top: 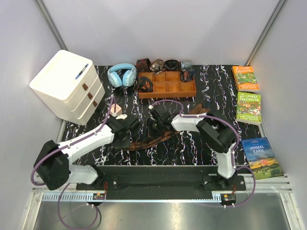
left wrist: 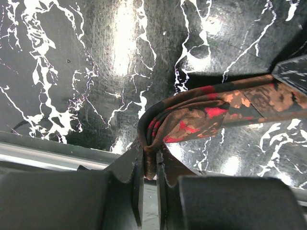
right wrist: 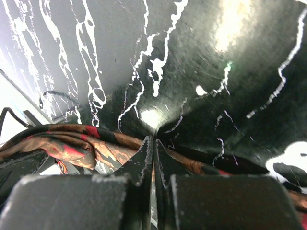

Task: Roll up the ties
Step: Roll the tie at the center of the board.

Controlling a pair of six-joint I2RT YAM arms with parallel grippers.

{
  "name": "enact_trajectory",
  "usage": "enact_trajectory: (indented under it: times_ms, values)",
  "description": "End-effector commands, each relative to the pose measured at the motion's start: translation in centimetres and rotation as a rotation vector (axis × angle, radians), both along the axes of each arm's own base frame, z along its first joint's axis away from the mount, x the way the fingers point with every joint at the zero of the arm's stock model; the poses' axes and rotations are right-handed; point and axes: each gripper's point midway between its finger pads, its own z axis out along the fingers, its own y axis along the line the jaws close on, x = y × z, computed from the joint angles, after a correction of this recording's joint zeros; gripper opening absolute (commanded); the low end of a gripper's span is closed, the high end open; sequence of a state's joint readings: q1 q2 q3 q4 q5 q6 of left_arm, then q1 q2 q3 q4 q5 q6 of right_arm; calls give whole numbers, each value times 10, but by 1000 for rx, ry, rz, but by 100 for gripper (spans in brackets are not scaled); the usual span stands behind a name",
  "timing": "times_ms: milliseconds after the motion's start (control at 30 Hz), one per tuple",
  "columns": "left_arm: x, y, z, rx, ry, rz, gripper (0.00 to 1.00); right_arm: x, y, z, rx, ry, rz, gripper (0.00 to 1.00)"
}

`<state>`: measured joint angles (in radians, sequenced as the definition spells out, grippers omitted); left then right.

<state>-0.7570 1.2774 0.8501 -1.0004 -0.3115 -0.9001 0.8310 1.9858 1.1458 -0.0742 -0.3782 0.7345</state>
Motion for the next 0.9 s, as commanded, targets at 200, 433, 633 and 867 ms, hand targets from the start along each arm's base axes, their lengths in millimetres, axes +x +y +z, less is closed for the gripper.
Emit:
enact_trajectory:
  times_ms: [200,433,633,867]
  values:
    - [8,4,-8,79,22,-33,0,-7,-10,53,20,-85,0,4]
    - [11,2,-4,79,19,-34,0,-34,23,72,173,-35,62,5]
    - [12,-3,0,63,29,-61,0,-43,51,59,269,51,72,4]
    - [12,-6,4,42,29,-75,0,-42,66,31,244,85,66,2]
